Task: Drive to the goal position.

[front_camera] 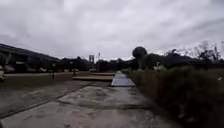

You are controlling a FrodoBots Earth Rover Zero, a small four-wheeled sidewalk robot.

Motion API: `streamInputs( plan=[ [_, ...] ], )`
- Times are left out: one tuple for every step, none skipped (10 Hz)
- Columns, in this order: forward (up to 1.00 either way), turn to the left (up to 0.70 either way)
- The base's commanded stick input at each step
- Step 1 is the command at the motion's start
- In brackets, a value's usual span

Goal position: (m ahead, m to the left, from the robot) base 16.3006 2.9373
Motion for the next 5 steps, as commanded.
streamInputs(
  plan=[
    [0.5,0.0],
    [0.5,0.0],
    [0.5,0.0],
    [0.5,0.0],
    [0.5,0.0]
  ],
)
